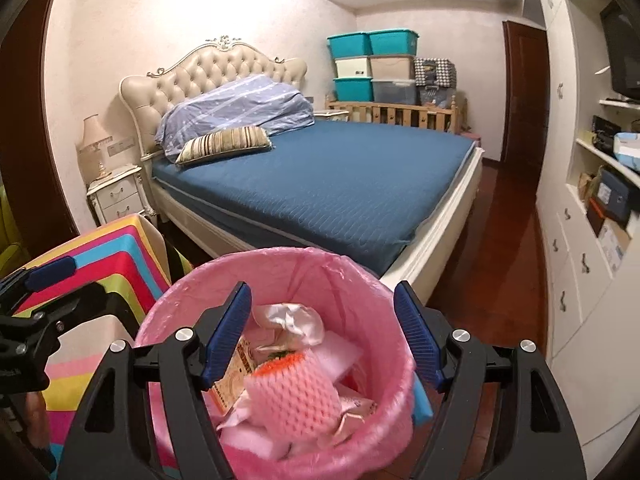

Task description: Collect trash

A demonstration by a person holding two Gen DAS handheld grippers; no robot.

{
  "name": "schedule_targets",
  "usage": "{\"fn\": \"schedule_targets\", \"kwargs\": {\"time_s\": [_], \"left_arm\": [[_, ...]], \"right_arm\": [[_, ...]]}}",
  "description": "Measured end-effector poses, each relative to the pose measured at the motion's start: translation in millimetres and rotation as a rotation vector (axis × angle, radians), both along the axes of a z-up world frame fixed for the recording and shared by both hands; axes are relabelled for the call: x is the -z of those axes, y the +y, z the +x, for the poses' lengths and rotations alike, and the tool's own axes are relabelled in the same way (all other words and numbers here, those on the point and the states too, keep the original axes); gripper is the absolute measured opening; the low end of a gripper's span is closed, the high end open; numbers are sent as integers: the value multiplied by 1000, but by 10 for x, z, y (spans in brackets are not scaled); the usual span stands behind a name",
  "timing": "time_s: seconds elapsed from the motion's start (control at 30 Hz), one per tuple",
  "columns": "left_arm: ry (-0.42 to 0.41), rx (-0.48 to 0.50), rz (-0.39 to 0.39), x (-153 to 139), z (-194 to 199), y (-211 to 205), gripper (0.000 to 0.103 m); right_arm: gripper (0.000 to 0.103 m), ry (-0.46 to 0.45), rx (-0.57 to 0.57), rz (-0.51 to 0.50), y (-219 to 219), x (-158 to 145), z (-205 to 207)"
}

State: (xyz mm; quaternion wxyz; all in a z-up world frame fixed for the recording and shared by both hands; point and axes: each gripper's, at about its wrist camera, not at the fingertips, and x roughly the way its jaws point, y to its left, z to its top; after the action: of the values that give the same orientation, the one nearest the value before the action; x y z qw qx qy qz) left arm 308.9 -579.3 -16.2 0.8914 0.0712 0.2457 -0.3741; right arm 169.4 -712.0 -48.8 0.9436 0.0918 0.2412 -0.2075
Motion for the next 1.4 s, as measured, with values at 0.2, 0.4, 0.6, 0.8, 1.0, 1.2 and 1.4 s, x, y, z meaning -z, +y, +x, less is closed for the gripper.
{"fn": "schedule_targets", "kwargs": {"time_s": [0.2,0.4,0.6,0.8,1.0,1.2,1.4], "left_arm": [[-130,-20,5,-259,-293,521,98],[-224,-8,-12,-523,-727,1063,98],[-197,40,-6,-519,-1126,1425,98],[-107,46,19,-277,-1312,1645,98],[-83,17,5,-230,-1337,1733,98],[-101,31,22,-256,-1372,1632,98],[-96,59,49,-223,-1366,1534,98]], "right_arm": [[84,-12,42,-34,414,-339,-399],[84,6,91,-63,875,-559,-815],[84,12,95,-5,1247,-462,-1120],[84,53,61,25,1361,-231,-1250],[84,46,14,13,1410,-178,-1268],[84,31,9,15,1403,-148,-1281],[84,39,11,11,1395,-138,-1274]]}}
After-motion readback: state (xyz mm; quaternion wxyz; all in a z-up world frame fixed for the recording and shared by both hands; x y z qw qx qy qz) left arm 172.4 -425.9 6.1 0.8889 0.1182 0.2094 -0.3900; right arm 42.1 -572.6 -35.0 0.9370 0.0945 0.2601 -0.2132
